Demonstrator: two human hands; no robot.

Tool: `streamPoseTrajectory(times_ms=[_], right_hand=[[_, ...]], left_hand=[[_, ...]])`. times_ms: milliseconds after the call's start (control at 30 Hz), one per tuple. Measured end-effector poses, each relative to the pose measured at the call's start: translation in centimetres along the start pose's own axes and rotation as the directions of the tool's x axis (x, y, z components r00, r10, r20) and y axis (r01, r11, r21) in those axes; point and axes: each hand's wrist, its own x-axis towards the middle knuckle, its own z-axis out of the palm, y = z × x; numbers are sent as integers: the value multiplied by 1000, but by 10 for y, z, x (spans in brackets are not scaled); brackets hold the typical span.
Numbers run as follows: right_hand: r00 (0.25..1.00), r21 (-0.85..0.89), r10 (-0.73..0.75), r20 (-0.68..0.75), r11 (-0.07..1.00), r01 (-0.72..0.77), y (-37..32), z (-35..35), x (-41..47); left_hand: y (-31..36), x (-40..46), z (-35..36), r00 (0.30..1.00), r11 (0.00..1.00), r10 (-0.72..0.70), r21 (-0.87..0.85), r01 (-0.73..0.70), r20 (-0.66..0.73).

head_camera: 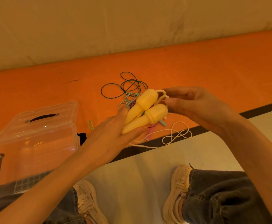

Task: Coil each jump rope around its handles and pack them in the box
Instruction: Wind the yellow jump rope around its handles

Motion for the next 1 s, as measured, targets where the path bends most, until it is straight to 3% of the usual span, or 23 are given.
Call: streamPoseTrajectory(times_ms=[100,300,500,700,1000], right_hand=[[993,-105,-71,-93,993,61,4,1,1],[990,97,-48,-130,993,61,6,16,2],[958,22,-82,-273,996,92,8,36,4],[973,72,-60,-221,994,77,7,40,2],[960,66,-86,-266,992,107,8,44,3]], left_hand=[[1,0,0,1000,1000,-23,-14,23,15],[4,1,-2,999,999,-32,9,32,-22],[5,0,-2,998,998,-55,15,55,-24],[5,-1,-2,999,997,-50,55,51,-14],[7,0,-1,998,998,-66,14,66,1]])
